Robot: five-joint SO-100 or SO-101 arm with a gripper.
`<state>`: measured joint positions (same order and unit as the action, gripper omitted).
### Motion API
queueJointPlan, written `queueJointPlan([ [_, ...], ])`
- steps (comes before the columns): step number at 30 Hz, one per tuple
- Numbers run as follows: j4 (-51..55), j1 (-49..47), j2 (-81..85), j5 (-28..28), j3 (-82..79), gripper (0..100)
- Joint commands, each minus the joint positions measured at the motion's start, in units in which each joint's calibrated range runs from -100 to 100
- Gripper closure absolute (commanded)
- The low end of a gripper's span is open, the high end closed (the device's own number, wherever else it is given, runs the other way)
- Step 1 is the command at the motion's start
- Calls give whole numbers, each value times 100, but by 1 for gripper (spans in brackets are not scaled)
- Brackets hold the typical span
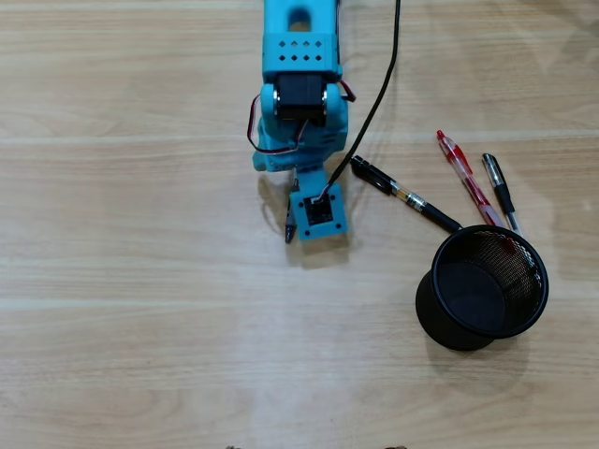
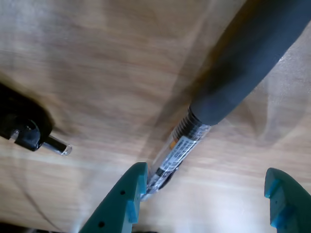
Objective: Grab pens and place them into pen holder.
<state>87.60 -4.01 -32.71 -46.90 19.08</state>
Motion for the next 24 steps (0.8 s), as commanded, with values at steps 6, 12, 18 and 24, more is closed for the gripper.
queueJointPlan([
  [6,-745,-51,-211,22,233,74],
  [12,-745,46,-245,16,233,100],
  [18,-685,288,34,16,469,98],
  [24,-771,377,1758,351,1447,98],
])
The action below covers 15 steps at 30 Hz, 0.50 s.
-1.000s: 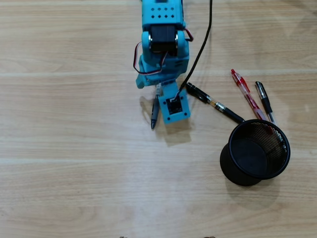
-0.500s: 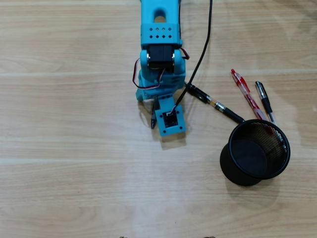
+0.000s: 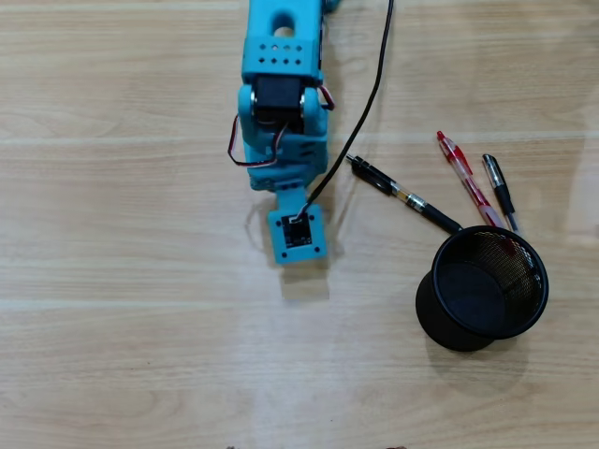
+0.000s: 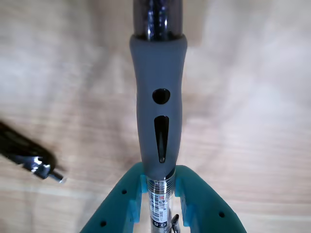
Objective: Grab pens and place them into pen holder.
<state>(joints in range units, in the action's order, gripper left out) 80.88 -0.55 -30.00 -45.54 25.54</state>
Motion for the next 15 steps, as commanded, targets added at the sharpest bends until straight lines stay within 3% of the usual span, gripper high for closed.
queueJointPlan([
  [1,-262,6,1834,215,1036,98],
  [5,-1930,-687,2764,-77,1434,98],
  [8,-4594,-1485,2755,-537,782,98],
  [9,-6519,-1969,2552,-882,-87,98],
  [11,-8144,-2324,2206,-1358,-893,98],
  [13,-9063,-2526,1910,-1536,-1409,98],
  [15,-9012,-2623,1732,-1447,-1445,98],
])
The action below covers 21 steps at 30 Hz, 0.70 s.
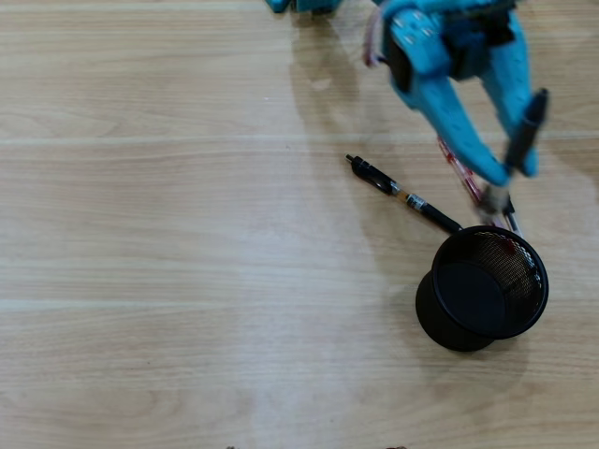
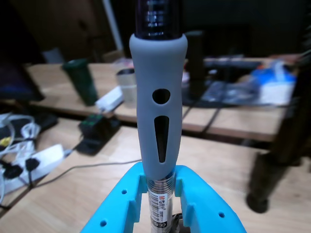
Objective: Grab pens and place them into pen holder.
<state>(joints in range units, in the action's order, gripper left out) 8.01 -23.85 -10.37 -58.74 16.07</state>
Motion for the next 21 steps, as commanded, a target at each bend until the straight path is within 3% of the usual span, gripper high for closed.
queueJointPlan([
  [1,-1596,-317,-273,-80,-498,98],
  [21,-1338,-83,-907,97,-1150,98],
])
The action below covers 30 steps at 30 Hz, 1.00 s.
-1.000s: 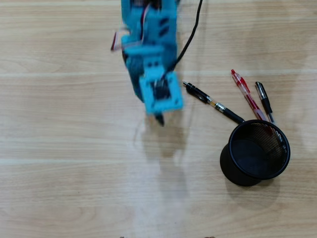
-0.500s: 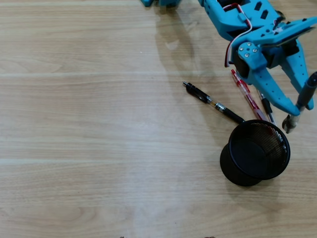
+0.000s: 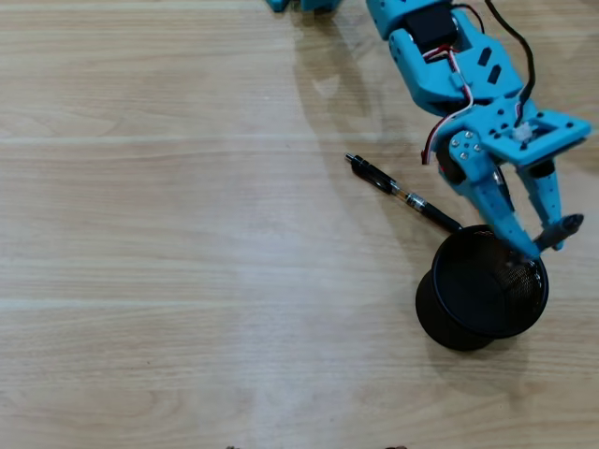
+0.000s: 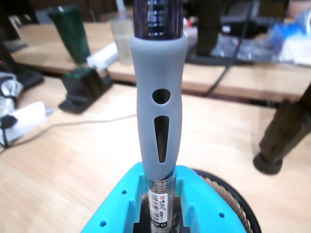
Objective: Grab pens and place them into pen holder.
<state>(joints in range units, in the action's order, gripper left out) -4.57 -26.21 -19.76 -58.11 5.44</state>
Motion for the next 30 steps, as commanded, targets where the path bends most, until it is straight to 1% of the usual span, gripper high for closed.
queueJointPlan([
  [1,-81,186,24,35,-142,98],
  [3,-81,226,7,35,-169,95],
  [5,-81,275,7,35,-214,91],
  [7,-115,307,24,150,-232,86],
  [9,-132,315,125,359,-178,84],
  [12,-89,315,658,657,-151,84],
  [15,126,323,1554,1190,-422,83],
  [17,985,339,2357,1634,-721,83],
  [18,1724,387,2830,1854,-884,83],
  [19,2756,444,3312,2110,-1056,83],
  [21,5214,589,4106,2528,-1355,83],
  [22,7491,775,4411,2659,-1753,84],
  [23,8351,823,4394,2680,-1916,84],
  [24,8832,879,4335,2659,-2070,84],
  [25,9004,912,4250,2643,-2188,84],
  [27,8952,823,3946,2701,-2197,84],
  [30,8540,436,3219,2936,-2007,84],
])
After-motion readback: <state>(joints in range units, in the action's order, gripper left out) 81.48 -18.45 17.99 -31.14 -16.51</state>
